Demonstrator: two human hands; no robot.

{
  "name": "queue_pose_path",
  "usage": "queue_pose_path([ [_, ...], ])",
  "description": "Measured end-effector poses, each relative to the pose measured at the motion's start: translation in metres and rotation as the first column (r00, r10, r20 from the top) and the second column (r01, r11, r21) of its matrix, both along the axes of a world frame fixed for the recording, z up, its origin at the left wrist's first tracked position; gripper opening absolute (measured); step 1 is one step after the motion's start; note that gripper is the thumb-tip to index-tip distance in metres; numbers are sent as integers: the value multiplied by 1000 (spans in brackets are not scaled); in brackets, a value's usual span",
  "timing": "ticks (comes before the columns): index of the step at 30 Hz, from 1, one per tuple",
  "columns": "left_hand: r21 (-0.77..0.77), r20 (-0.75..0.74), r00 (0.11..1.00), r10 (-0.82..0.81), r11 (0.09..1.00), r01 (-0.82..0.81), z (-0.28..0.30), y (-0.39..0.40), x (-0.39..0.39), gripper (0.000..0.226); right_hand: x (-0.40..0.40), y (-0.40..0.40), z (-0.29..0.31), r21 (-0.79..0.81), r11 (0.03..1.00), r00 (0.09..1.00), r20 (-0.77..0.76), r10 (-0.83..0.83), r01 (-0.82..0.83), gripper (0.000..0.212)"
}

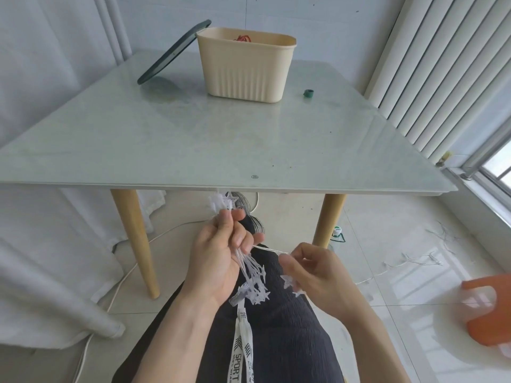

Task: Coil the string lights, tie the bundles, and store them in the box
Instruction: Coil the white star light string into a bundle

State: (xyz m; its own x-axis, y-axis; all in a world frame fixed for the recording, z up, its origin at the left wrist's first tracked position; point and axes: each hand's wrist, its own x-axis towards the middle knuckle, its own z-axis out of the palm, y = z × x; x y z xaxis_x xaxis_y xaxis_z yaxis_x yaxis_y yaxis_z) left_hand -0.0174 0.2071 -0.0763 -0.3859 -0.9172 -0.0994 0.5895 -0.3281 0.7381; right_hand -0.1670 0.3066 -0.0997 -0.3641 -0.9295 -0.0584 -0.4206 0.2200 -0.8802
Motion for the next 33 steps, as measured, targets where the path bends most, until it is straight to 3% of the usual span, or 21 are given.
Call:
queue_pose_path([
  [5, 31, -109, 994, -2, 999, 5, 3, -11, 2, 18, -6, 7, -7, -136, 991, 995, 95, -2, 15, 14],
  [9, -9, -70, 996, 51, 999, -52, 7, -21, 2, 31, -19, 20, -12, -140, 989, 997, 76, -30, 41, 48],
  [12, -11, -70, 994, 85, 996, -86, 11, -21, 4, 35, -37, 31, -17, -197, 969, 989, 32, -145, 149, 49],
  [15, -23, -57, 992, 111, 993, -112, 12, -20, 6, 36, -56, 41, -20, -167, 975, 988, -27, -154, 148, 43],
  [20, -53, -15, 993, 116, 992, -117, 6, -17, 6, 34, -72, 53, -19, 28, 964, 965, -15, -263, 263, 36],
  [24, -15, 13, 996, 85, 996, -84, 4, -12, 1, 39, -72, 51, -23, -37, 924, 923, -45, -381, 380, 28],
  [28, 54, 8, 1000, -1, 999, 1, 3, -8, -4, 39, -53, 42, -6, -151, 941, 951, 111, -288, 303, 28],
  [33, -101, 187, 981, -58, 992, 78, -1, 4, -14, 38, -11, 22, 16, -274, 951, 969, 236, -79, 144, 26],
])
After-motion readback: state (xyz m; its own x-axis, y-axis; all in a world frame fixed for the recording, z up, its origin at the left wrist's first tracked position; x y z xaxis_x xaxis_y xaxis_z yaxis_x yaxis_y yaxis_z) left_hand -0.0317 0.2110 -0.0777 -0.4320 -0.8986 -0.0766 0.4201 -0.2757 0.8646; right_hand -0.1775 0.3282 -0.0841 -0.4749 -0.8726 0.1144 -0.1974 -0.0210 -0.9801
